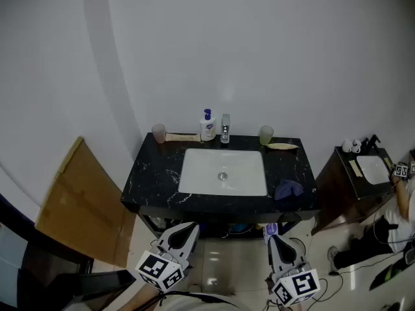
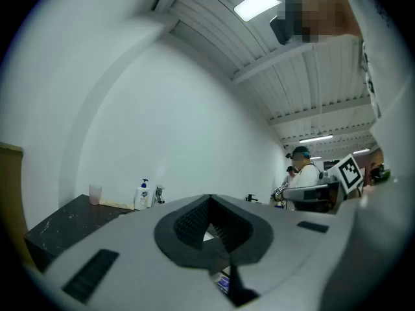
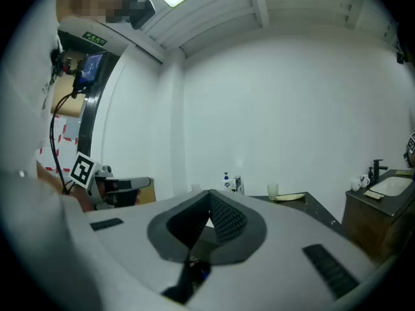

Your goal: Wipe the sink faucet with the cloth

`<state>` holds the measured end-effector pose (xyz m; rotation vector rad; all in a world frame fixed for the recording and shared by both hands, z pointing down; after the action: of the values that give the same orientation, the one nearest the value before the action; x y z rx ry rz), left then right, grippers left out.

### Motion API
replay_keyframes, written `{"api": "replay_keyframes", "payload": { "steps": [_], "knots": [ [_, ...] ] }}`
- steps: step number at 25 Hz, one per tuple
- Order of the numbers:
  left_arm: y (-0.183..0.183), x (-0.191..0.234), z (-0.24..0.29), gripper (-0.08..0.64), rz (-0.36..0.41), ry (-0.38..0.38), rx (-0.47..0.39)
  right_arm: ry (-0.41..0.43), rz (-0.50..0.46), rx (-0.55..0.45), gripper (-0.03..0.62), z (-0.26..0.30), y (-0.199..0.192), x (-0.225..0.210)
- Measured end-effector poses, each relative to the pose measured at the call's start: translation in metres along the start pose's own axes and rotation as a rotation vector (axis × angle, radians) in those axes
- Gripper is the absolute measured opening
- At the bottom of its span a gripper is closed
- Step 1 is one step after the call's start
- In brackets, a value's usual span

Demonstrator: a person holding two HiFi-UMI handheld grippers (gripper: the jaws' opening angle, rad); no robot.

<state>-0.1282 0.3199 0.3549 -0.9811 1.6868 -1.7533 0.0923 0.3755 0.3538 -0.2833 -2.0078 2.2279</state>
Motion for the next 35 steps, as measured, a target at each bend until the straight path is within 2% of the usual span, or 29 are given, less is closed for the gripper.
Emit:
{"api": "replay_keyframes", "payload": {
  "steps": [6,18,23,28,35],
  "knots": [
    [-0.013,-0.011,0.017,0.002,-0.003,-0.010,-0.002,0.013,0.000,0.012,0.003,-0.003,-0.002,-0.019],
    [-0.026,-0.045,0.037,0.002,-0.014,0.041,0.008,0.097,-0.006,0.034,0.003,-0.013,-0.012,-0.047],
    [-0.033,-0.046,0.039,0.002,-0.013,0.052,0.004,0.125,-0.004,0.050,0.003,-0.013,-0.020,-0.051],
    [-0.027,-0.026,0.044,0.002,-0.013,0.071,0.006,0.147,-0.011,0.057,0.003,0.011,-0.021,-0.048],
    [-0.029,0.044,0.083,0.002,-0.016,0.035,0.006,0.113,-0.011,0.046,0.003,0.086,-0.016,-0.050]
  ]
}}
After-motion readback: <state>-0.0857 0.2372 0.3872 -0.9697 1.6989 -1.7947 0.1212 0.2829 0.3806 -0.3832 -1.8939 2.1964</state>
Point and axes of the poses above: the fingertips, and each gripper's own axes: z forward along the fingers, x to its left, y out of its top, the point moved 3 cm from there along -z, backward along the fingers, and after that the axes turned 10 degrees about -y, right-handed, at the moved point
